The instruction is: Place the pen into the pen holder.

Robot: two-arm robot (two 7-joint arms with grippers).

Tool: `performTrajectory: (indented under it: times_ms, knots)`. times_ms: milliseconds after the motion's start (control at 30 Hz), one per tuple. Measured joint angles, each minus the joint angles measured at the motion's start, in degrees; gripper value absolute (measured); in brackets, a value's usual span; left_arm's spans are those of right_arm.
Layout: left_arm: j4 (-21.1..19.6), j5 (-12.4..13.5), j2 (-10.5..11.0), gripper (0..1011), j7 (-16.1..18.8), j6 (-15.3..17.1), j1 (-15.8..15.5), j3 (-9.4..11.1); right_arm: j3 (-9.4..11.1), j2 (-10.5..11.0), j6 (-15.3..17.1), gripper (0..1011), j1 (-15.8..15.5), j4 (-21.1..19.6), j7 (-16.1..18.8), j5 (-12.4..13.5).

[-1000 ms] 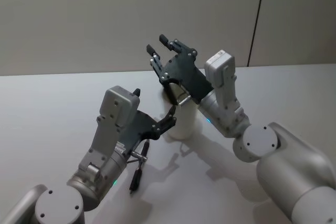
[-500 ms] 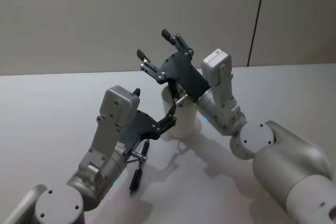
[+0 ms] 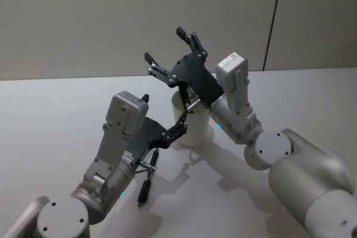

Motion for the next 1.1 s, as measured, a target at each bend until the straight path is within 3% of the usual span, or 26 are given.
performTrajectory:
  times_ms: [133, 300, 333, 400, 533, 733, 933, 1033, 1100]
  knots:
    - [0.0, 0.0, 0.0, 1004, 0.0, 0.0, 0.0, 0.0, -0.24, 0.72, 1.85, 1001, -2.54, -4.69, -1.13, -0.65]
    - [0.0, 0.0, 0.0, 1004, 0.0, 0.0, 0.0, 0.0, -0.7, 2.19, 5.58, 1001, -7.47, -13.72, -3.5, -1.77]
    - [0.0, 0.0, 0.0, 1004, 0.0, 0.0, 0.0, 0.0, -0.7, 2.19, 5.58, 1001, -7.47, -13.72, -3.5, -1.77]
    - [0.0, 0.0, 0.0, 1005, 0.0, 0.0, 0.0, 0.0, -0.92, 2.99, 7.43, 1001, -10.07, -18.29, -4.83, -2.24]
    - [0.0, 0.0, 0.0, 1005, 0.0, 0.0, 0.0, 0.0, -1.11, 3.79, 9.39, 1001, -12.64, -22.52, -6.32, -2.52]
    - [0.0, 0.0, 0.0, 1005, 0.0, 0.0, 0.0, 0.0, -1.43, 5.54, 13.87, 1001, -18.26, -32.43, -10.17, -2.9]
    - [0.0, 0.0, 0.0, 1005, 0.0, 0.0, 0.0, 0.0, -1.55, 6.81, 17.18, 1001, -22.02, -38.68, -12.99, -3.03]
    - [0.0, 0.0, 0.0, 1005, 0.0, 0.0, 0.0, 0.0, -1.57, 8.13, 20.8, 1001, -25.71, -44.52, -15.89, -3.0]
    - [0.0, 0.0, 0.0, 1004, 0.0, 0.0, 0.0, 0.0, -1.56, 8.56, 21.95, 1001, -26.85, -46.26, -16.84, -2.91]
